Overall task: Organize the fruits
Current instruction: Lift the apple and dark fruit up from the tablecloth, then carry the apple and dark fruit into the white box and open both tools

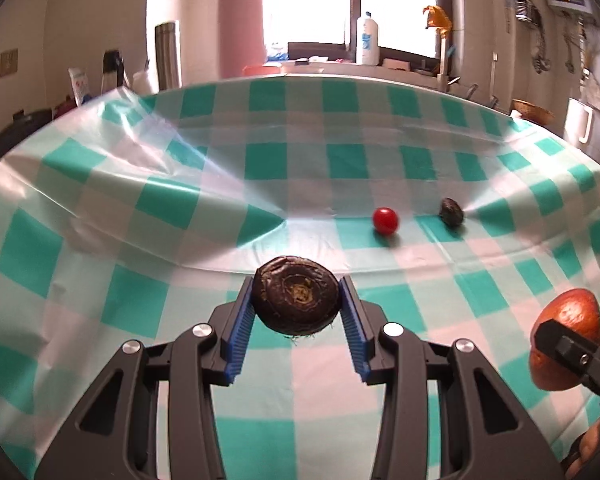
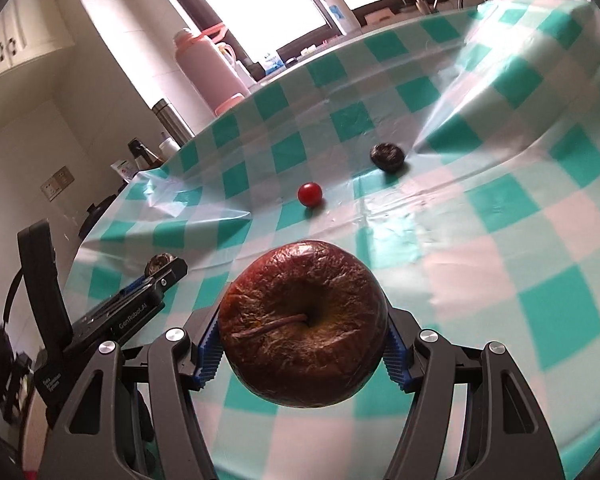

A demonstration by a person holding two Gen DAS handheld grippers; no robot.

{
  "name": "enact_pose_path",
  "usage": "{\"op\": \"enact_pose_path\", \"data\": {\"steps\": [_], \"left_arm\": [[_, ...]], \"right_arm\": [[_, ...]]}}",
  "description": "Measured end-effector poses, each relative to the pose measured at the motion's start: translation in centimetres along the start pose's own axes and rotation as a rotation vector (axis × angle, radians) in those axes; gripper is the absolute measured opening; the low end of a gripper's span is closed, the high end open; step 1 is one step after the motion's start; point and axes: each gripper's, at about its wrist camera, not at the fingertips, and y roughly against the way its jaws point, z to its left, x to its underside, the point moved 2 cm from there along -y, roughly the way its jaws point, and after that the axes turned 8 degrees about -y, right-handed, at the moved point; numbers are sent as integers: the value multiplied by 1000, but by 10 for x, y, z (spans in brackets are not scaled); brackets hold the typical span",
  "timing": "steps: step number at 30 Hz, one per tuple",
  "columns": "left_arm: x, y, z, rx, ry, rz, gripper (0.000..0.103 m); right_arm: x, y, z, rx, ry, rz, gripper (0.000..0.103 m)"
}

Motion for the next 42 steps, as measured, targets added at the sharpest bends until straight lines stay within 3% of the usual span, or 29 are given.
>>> {"op": "enact_pose_path", "data": {"steps": [9,20,28,33,38,42], "left_arm": [[-1,45,-42,28,-99,-60,42],[-6,90,-111,77,-240,-132,42],[20,113,-203,245,-422,-115,42],[49,124,-270,397,-560,-62,42],[81,129,-327,553,-671,24,42],[111,124,-365,664,-755,121,42]], "right_arm": [[12,64,-23,21,19,-60,65],[27,140,-78,87,-25,-151,65],[60,197,-138,245,-70,-196,65],[86,226,-181,384,-115,-190,65],[112,237,-218,559,-114,-140,64],[127,226,-244,691,-84,-41,64]]}}
